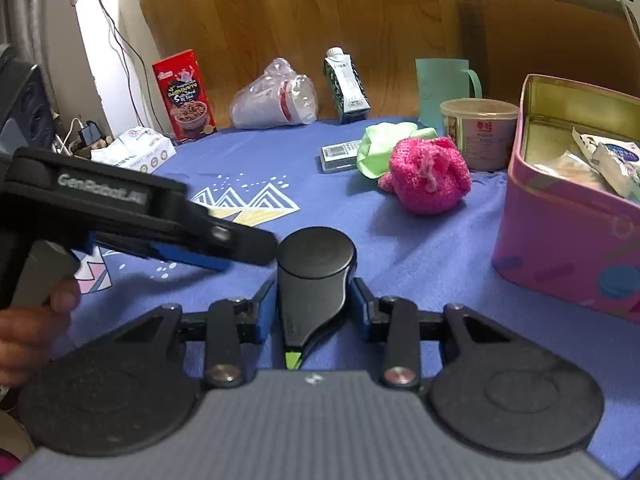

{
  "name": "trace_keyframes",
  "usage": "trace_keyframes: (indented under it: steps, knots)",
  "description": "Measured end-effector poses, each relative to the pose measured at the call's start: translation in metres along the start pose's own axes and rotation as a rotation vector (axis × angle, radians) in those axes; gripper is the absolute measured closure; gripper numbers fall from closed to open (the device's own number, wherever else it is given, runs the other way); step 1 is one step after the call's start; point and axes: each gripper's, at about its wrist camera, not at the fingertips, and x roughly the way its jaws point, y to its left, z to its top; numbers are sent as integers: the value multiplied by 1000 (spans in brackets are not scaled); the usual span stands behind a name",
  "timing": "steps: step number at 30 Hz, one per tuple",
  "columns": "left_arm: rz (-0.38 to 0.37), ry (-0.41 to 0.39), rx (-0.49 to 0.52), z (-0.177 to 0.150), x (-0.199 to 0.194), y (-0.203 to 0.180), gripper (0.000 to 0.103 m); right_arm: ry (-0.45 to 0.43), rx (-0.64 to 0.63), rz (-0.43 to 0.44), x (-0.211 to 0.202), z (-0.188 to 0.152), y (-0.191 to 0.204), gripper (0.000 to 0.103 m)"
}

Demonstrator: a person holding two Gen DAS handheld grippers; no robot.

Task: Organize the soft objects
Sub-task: 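Carry the black mouse into the tin tray and open the right gripper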

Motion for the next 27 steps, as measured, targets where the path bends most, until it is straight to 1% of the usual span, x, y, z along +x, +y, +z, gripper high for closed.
trace_keyframes:
  steps: [1,2,3,4,6,8,11,13,16,20,23,25,27]
  knots:
    - [-5,11,15,-1,4,-5,55,-4,1,10,-2,-1,-2,61]
    - [-24,33,21,-2,7,-10,62,-9,6,27,-3,-3,-4,62]
    - [-33,43,22,-3,8,-16,63,-15,18,44,-8,-4,-7,62]
    - [-44,45,27,-2,9,-21,66,-27,37,57,-10,-5,-10,62]
    - [-69,39,43,6,7,-33,68,-57,49,49,-18,-4,-17,62]
    - [-106,14,81,16,3,-52,68,-110,44,28,-33,1,-23,62]
    - [-154,-21,153,36,6,-87,68,-206,20,-35,-56,14,-32,62]
    - [-193,-18,187,49,16,-111,68,-266,25,-78,-68,25,-45,62]
    - [-227,-12,235,61,38,-139,68,-316,30,-155,-77,35,-68,62]
    - [-229,12,242,70,77,-161,66,-308,42,-231,-70,43,-98,61]
    - [-213,37,235,72,101,-171,64,-276,38,-305,-57,45,-117,61]
    - [-186,31,261,69,108,-179,61,-247,31,-371,-52,45,-130,61]
    - [-179,16,284,67,111,-184,59,-212,27,-438,-49,45,-142,61]
